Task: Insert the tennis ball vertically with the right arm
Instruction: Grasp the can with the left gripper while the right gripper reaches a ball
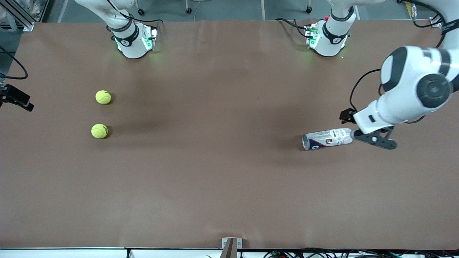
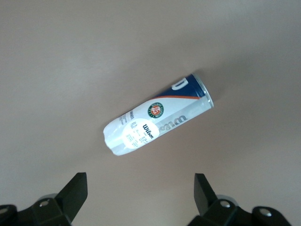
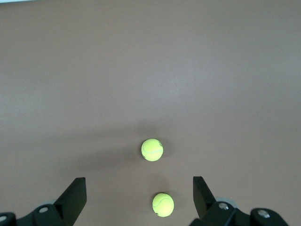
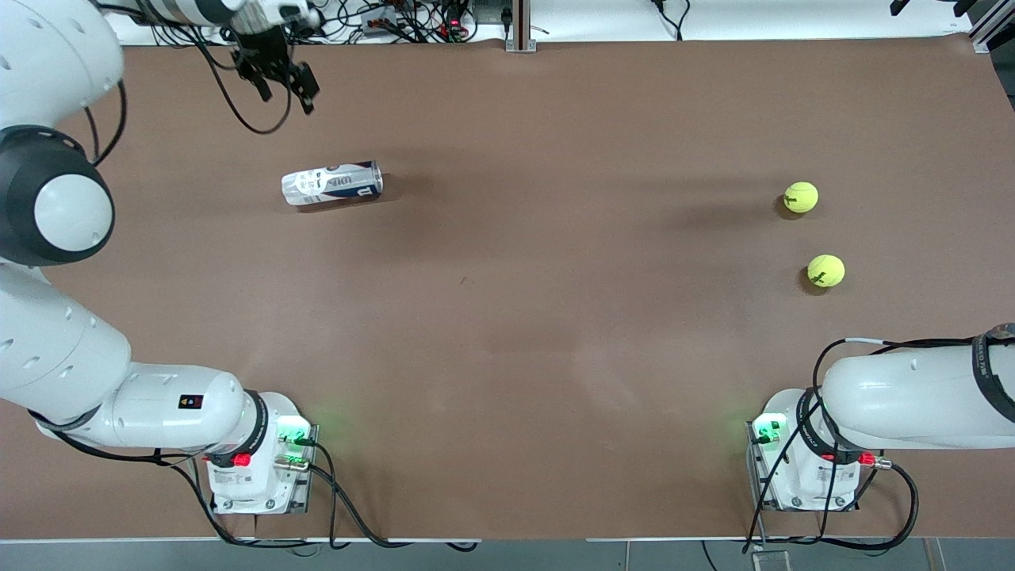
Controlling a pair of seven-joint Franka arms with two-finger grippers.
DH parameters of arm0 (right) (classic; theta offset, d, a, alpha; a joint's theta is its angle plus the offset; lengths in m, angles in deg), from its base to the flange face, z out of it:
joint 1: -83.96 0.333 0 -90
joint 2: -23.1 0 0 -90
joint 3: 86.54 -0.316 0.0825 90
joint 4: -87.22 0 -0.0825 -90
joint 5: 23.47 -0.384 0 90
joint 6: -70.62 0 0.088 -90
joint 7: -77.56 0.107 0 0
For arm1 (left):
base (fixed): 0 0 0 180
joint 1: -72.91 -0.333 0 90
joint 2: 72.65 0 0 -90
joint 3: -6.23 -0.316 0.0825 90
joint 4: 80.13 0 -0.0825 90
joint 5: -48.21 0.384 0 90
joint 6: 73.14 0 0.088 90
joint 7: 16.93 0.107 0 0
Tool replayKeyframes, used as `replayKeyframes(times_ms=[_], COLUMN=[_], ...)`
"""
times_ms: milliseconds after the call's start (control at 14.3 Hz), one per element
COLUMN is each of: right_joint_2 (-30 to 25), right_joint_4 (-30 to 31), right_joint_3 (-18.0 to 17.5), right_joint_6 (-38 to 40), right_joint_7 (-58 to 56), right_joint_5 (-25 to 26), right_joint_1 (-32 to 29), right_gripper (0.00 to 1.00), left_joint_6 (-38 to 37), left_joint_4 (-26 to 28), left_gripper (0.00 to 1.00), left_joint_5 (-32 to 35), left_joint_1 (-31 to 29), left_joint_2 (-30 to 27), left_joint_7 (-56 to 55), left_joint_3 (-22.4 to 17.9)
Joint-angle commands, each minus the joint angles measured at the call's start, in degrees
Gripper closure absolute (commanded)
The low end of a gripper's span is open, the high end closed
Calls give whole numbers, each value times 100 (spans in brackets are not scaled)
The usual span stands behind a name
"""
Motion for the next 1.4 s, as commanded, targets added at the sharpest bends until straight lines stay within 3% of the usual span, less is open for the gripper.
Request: replayKeyframes(times_ms=[0,209,349,698,1047,1326], right_joint_2=[157,500,562,545,466,553], right_joint_4=[36,45,185,1458,3258,3867], right_joint_3=[-27,-18,-9,-18,-9,-1], right_joint_6=[43,69,506,579,-1026,-1846], right_joint_7=[-36,-53,-115,-387,-1140,-1512], right_joint_5=[-71,-10,8,8,8,17], right_joint_1=[-54,-81,-151,-309,-756,-1065], right_gripper=[0,0,0,0,0,0], left_joint_6=[181,216,356,471,444,445], left_joint_4=[164,173,173,199,217,208], left_gripper=[0,1,0,0,0,0], left_joint_5=[175,621,869,1633,2283,2547], left_joint_1=[-25,-42,-25,255,529,862], left_joint_2=[247,634,863,1259,1636,1786], left_joint_7=[970,1842,2352,2996,2944,2812], left_joint_3=[28,28,28,89,89,89])
